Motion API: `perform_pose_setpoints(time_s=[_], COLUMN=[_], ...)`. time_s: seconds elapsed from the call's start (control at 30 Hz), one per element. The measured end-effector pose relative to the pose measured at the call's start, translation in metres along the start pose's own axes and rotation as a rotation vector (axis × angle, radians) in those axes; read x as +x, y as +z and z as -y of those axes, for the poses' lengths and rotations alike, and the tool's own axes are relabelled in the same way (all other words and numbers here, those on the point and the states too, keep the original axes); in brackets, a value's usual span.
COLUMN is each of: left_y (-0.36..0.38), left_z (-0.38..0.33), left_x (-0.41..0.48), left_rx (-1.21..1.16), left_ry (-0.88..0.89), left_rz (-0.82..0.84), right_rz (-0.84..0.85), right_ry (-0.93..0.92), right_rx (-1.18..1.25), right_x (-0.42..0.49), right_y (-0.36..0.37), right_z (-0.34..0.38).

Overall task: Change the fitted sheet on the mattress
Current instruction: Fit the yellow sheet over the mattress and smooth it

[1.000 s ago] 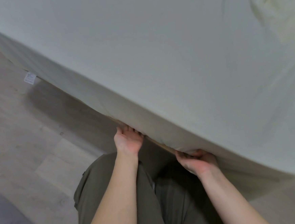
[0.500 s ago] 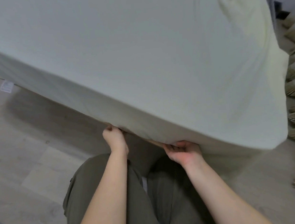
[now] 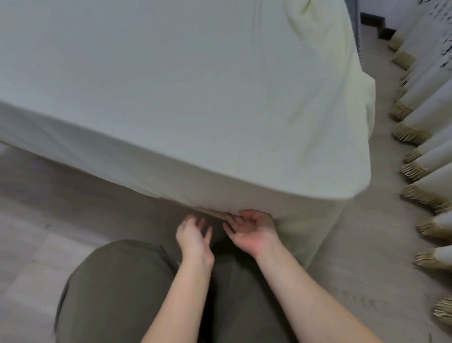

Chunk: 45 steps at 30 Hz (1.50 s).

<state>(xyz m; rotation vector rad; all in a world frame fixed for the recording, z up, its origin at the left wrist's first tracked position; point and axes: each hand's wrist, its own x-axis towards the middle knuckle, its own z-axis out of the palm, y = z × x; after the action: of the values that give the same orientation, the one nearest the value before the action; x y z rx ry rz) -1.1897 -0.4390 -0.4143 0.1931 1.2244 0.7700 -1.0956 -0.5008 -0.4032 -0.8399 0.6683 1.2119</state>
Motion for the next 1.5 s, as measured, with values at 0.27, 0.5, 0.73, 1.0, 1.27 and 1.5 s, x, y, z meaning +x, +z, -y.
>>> perform_pose_setpoints(time_s=[0.27,0.5,0.73,1.0,1.27,1.5], left_y=[-0.006,0.013,0.025,0.046,0.064,0.062], left_z=[0.058,0.075,0.078,0.072,0.070,0.076], left_x=[-0.039,-0.040,-0.039,-0.038,-0.037,-0.035], left_rx=[0.284,0.354,0.299,0.093,-0.033,-0.148], left_ry=[-0.199,-0.213,-0.194,-0.313,-0.357,-0.394], left_rz=[0.452,0.457,0.374,0.206,0.146,0.196], right_rz=[-0.083,-0.309,-0.330,-0.181,-0.176,-0.150], right_ry=[0.023,-0.395,-0.641,-0.352,-0.285,-0.324], right_rx=[-0.122,-0.331,-0.591,0.112,0.172,0.243], right_x=[-0.021,-0.043,-0.043,-0.051,-0.049,-0.044], right_y=[-0.045,-0.123,-0.117,-0.102,-0.102,-0.100], right_z=[0.034,0.080,0.073,0.076,0.087,0.091])
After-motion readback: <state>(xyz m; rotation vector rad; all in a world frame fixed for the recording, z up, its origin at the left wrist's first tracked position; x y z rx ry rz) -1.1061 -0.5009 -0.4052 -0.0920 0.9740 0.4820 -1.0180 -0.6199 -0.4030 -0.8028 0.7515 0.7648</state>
